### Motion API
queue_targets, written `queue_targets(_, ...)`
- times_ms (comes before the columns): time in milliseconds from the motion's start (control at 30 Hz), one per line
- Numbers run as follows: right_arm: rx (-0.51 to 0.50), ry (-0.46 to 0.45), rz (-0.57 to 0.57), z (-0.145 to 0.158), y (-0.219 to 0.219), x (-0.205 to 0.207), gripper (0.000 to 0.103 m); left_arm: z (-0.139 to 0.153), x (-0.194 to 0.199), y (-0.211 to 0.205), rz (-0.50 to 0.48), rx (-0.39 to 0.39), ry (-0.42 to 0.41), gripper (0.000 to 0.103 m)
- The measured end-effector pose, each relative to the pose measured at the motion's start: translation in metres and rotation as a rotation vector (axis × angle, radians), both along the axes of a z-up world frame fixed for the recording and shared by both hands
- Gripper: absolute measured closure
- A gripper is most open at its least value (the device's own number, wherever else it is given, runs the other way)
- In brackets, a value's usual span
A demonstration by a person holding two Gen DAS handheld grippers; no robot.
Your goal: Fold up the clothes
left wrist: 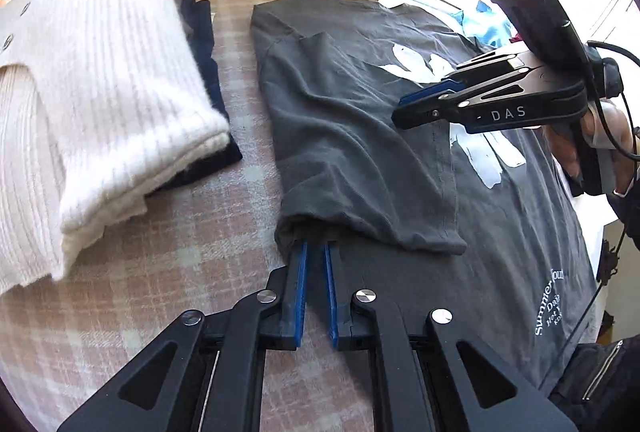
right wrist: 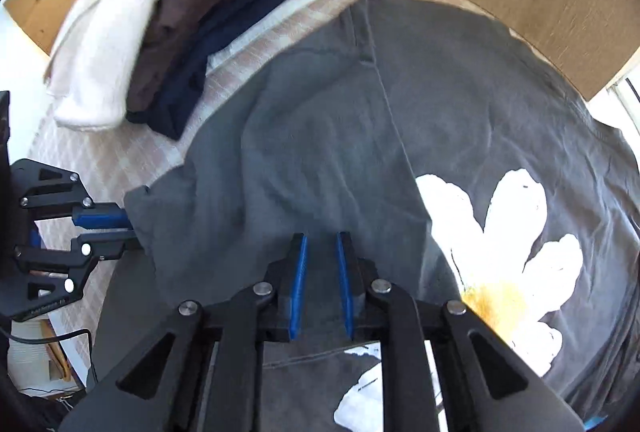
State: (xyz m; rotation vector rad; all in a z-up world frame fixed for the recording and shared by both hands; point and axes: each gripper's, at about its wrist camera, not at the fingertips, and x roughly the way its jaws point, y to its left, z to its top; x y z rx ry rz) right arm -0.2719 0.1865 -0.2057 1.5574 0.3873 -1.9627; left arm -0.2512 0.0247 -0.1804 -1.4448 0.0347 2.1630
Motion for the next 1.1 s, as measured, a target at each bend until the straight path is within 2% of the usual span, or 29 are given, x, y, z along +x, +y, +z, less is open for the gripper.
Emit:
queue_targets(67, -0.011, -0.021, -0.046, 0.004, 0.007, -0.002, 0.084, 0.023, 0.006, 0.006, -0.036, 0.033, 0.070, 0.091)
queue_targets(133, -0.061, -0.008, -0.056, 0.012, 0.009, -0.004, 0.084, 0.037, -0.002, 0.017, -0.064, 0.058, 0.116, 0.083)
queue_targets(200, -0.068, 0.002, -0.066, 0.013, 0.002, -0.006, 0.084, 0.032, -0.019, 0.030, -0.078, 0.052, 0.120, 0.081)
queue_targets(267, -0.057, 0.002, -0.066, 0.008, -0.006, -0.008, 0.084, 0.016, -0.037, 0.039, -0.072, 0.014, 0.095, 0.081)
queue_targets(367, -0.041, 0.010, -0.060, -0.001, -0.018, -0.011, 0.084, -0.010, -0.043, 0.035, -0.063, -0.070, 0.065, 0.084)
queue_targets(433, -0.029, 0.027, -0.031, -0.002, -0.022, -0.011, 0.083, -0.014, -0.038, 0.029, -0.057, -0.106, 0.073, 0.081)
queue_targets(567, 0.076, 0.041, -0.064, 0.002, -0.011, -0.018, 0.083, -0.016, -0.035, 0.020, -0.046, -0.099, 0.073, 0.078)
queue_targets(667, 0.011, 0.080, -0.070, 0.019, -0.019, -0.018, 0.083, -0.017, -0.034, 0.020, -0.051, -0.097, 0.080, 0.078)
queue_targets(767, -0.033, 0.121, -0.041, 0.025, -0.049, -0.023, 0.077, -0.018, -0.034, 0.017, -0.047, -0.085, 0.079, 0.078)
queue_targets(833, -0.049, 0.092, -0.045, 0.021, -0.054, -0.033, 0.071, -0.019, -0.034, 0.016, -0.039, -0.077, 0.075, 0.078)
queue_targets(867, -0.055, 0.069, -0.053, 0.019, -0.053, -0.038, 0.073, -0.019, -0.033, 0.015, -0.035, -0.076, 0.076, 0.078)
queue_targets(900, -0.034, 0.064, -0.077, 0.017, -0.050, -0.042, 0.073, -0.019, -0.032, 0.015, -0.033, -0.076, 0.078, 0.078)
queue_targets(967, 0.117, 0.126, -0.186, 0.011, -0.032, -0.050, 0.072, -0.018, -0.030, 0.015, -0.026, -0.077, 0.082, 0.078)
queue_targets(1000, 0.145, 0.141, -0.225, 0.011, -0.023, -0.052, 0.072, -0.015, -0.028, 0.013, -0.017, -0.063, 0.084, 0.079)
queue_targets(1100, -0.082, 0.065, -0.194, 0.018, -0.013, -0.034, 0.072, -0.003, -0.014, 0.005, 0.013, -0.019, 0.094, 0.080)
